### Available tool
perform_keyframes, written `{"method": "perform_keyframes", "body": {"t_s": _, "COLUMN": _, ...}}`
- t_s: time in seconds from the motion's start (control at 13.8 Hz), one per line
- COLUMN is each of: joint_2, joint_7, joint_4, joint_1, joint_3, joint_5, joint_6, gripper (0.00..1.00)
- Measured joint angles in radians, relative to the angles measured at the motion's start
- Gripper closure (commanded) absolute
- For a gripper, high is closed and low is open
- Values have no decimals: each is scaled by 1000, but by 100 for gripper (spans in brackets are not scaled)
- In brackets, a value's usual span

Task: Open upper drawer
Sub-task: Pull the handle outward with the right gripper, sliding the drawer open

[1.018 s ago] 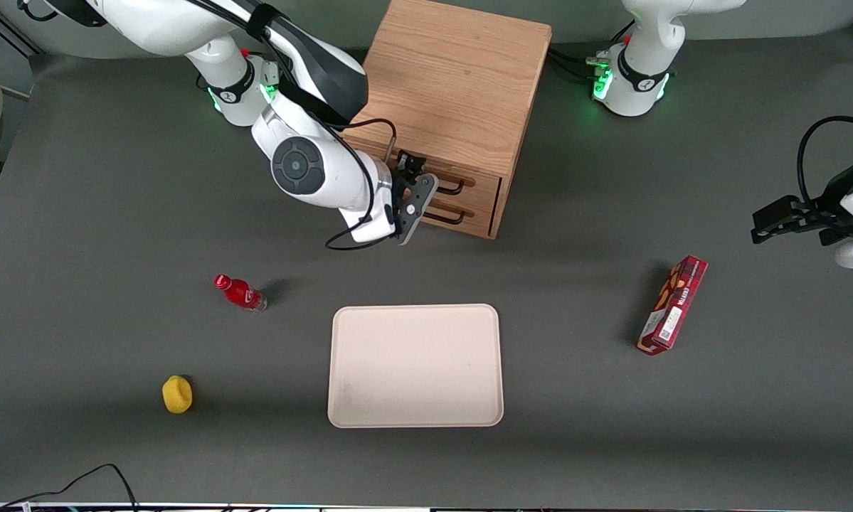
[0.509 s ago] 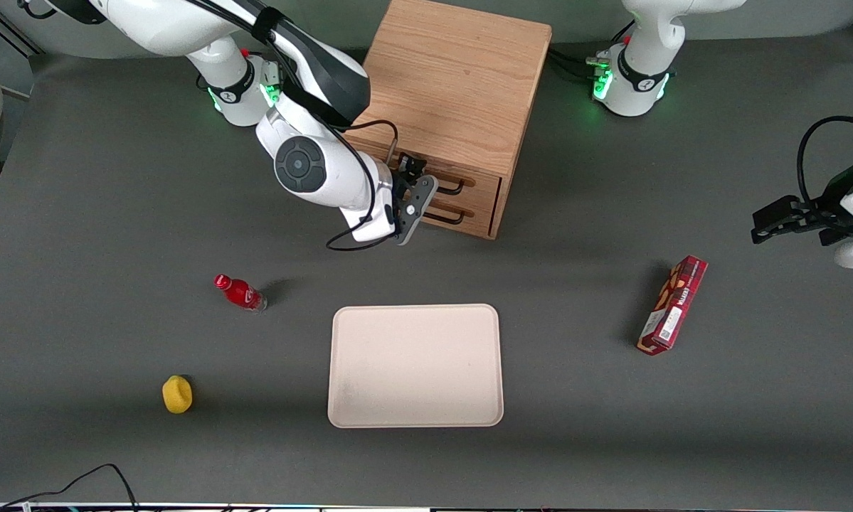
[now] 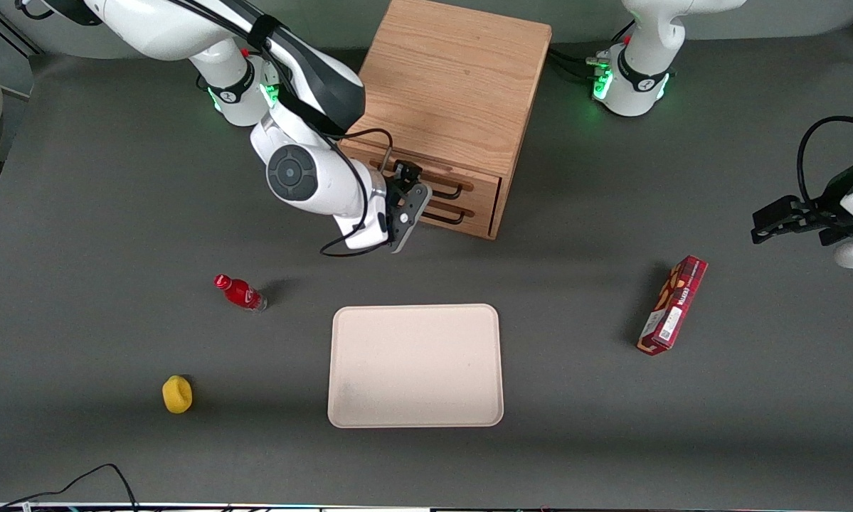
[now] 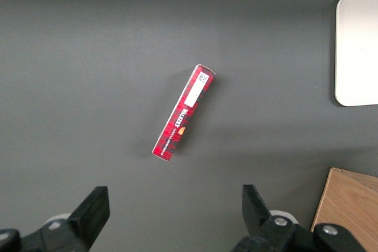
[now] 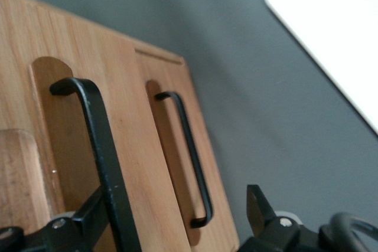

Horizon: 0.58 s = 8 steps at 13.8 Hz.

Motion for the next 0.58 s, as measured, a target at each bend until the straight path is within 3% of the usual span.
{"method": "perform_keyframes", "body": {"t_s": 0.58, "joint_2": 106, "joint_7": -13, "joint_4": 146, "joint_1": -1, "joint_3": -50, "joint_5": -35, "joint_6": -33, "gripper": 0}}
